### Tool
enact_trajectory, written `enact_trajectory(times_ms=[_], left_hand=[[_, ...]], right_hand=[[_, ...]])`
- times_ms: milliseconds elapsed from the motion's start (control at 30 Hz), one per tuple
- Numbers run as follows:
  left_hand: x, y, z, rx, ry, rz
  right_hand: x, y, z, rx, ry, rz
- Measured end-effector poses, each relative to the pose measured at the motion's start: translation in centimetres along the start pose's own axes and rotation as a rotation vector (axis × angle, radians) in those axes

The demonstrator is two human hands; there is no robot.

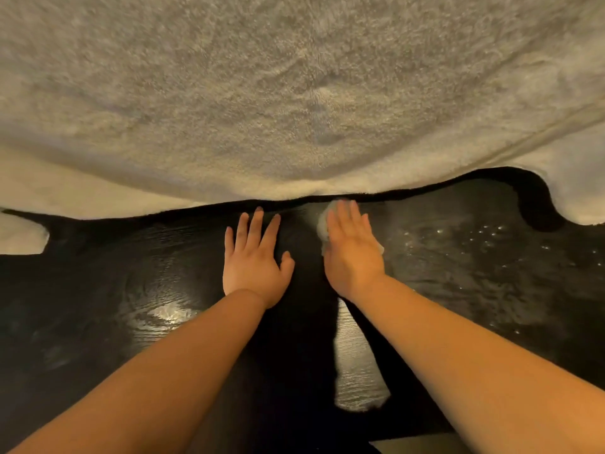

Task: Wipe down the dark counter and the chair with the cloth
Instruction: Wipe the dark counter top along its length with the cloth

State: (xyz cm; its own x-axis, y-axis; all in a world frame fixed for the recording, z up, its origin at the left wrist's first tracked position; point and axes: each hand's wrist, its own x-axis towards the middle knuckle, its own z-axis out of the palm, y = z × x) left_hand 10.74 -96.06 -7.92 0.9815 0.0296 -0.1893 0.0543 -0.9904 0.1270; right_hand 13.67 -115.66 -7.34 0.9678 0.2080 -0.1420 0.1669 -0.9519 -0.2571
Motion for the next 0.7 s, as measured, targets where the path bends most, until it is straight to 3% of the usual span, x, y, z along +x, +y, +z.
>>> enact_trajectory(times_ms=[100, 133, 233, 333, 400, 600, 667, 700], left_hand=[[-0.1, 0.0, 0.0, 0.011, 0.000, 0.001], [-0.1, 0.0, -0.1, 0.007, 0.000, -0.001], [0.0, 0.1, -0.1, 0.000, 0.011, -0.002], [0.1, 0.0, 0.1, -0.004, 0.018, -0.006], [0.1, 0.0, 0.1, -0.006, 0.020, -0.007], [0.0, 0.1, 0.1, -0.021, 0.025, -0.008], [0.0, 0.1, 0.0, -0.021, 0.021, -0.010], [0.1, 0.2, 0.0, -0.021, 0.022, -0.010]], right_hand=[[-1.4, -0.2, 1.0, -0.301, -0.102, -0.358], [-1.1, 1.0, 0.6, -0.259, -0.106, -0.423], [0.9, 5.2, -0.9, -0.021, -0.046, -0.333], [3.2, 6.8, -2.0, 0.007, 0.115, -0.152], [3.7, 4.5, -2.6, -0.005, 0.118, -0.097], [-0.5, 2.0, -1.0, -0.211, -0.066, -0.520], [0.4, 3.8, -1.8, -0.260, -0.049, -0.528], [1.2, 4.4, -2.4, -0.171, -0.049, -0.435]])
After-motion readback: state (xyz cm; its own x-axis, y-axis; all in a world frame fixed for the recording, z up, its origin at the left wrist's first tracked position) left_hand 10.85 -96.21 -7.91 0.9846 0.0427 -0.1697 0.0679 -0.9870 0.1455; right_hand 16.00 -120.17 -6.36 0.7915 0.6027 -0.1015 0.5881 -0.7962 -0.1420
